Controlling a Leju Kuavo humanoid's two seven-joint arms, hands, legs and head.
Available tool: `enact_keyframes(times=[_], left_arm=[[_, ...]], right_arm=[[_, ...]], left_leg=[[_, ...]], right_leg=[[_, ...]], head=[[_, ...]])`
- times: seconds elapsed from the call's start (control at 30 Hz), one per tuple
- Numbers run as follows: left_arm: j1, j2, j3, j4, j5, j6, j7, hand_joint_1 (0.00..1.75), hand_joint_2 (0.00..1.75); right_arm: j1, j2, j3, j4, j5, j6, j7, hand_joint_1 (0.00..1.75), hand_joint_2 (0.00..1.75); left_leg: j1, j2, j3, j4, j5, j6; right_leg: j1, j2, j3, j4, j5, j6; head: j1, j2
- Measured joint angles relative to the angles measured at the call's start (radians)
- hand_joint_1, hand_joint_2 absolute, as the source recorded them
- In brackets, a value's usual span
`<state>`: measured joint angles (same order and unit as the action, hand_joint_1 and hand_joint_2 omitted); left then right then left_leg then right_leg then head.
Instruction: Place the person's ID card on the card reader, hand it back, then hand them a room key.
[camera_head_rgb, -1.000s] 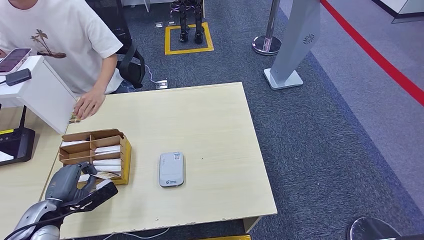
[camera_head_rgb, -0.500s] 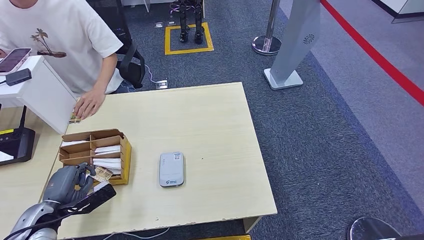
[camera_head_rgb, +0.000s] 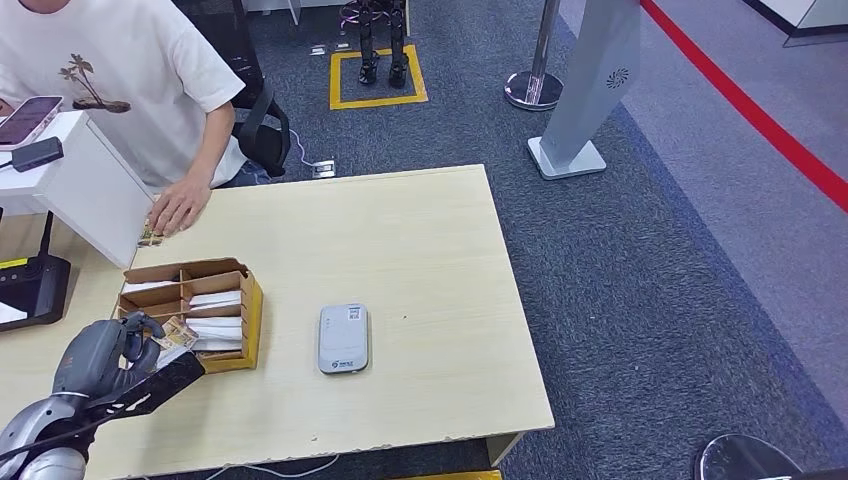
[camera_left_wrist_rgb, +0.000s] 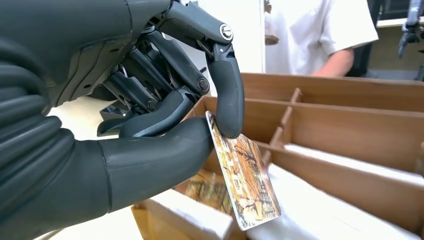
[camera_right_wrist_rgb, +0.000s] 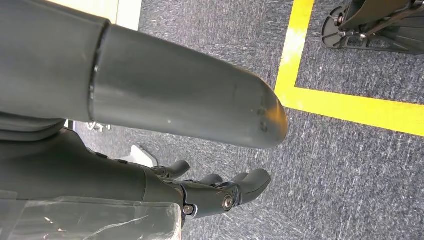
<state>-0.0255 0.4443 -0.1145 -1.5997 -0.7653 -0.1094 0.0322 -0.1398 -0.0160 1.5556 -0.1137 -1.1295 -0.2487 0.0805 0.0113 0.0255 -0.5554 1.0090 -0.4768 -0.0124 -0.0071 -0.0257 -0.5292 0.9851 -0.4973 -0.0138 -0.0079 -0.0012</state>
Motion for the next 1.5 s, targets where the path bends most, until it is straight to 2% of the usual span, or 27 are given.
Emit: enact_keyframes(times=[0.37,0.63,0.9,1.5], left_arm=[[-0.055,0.025,0.059,-0.006,0.047,-0.001,-0.005,1.75,1.75],[-0.086,0.025,0.101,-0.006,0.049,0.045,-0.014,1.75,1.75],[-0.117,0.025,0.142,0.004,0.049,0.053,-0.015,1.75,1.75],[-0.177,0.016,0.156,0.092,0.048,0.053,-0.015,1.75,1.75]], right_arm=[[-0.003,0.000,0.000,0.000,0.000,-0.001,0.001,0.00,0.00],[-0.004,0.000,0.000,0.000,0.002,0.001,0.000,0.00,0.00],[-0.005,0.000,0.000,0.000,0.015,0.007,0.002,0.00,0.00],[-0.006,0.000,0.000,0.000,0.023,0.021,0.007,0.00,0.00]], left_leg=[[0.000,0.000,0.000,0.000,0.000,0.000],[0.000,0.000,0.000,0.000,0.000,0.000],[0.000,0.000,0.000,0.000,0.000,0.000],[0.000,0.000,0.000,0.000,0.000,0.000]], right_leg=[[0.000,0.000,0.000,0.000,0.000,0.000],[0.000,0.000,0.000,0.000,0.000,0.000],[0.000,0.000,0.000,0.000,0.000,0.000],[0.000,0.001,0.000,0.000,0.000,0.000]], head=[[0.001,0.000],[0.001,0.000],[0.001,0.000],[0.001,0.000]])
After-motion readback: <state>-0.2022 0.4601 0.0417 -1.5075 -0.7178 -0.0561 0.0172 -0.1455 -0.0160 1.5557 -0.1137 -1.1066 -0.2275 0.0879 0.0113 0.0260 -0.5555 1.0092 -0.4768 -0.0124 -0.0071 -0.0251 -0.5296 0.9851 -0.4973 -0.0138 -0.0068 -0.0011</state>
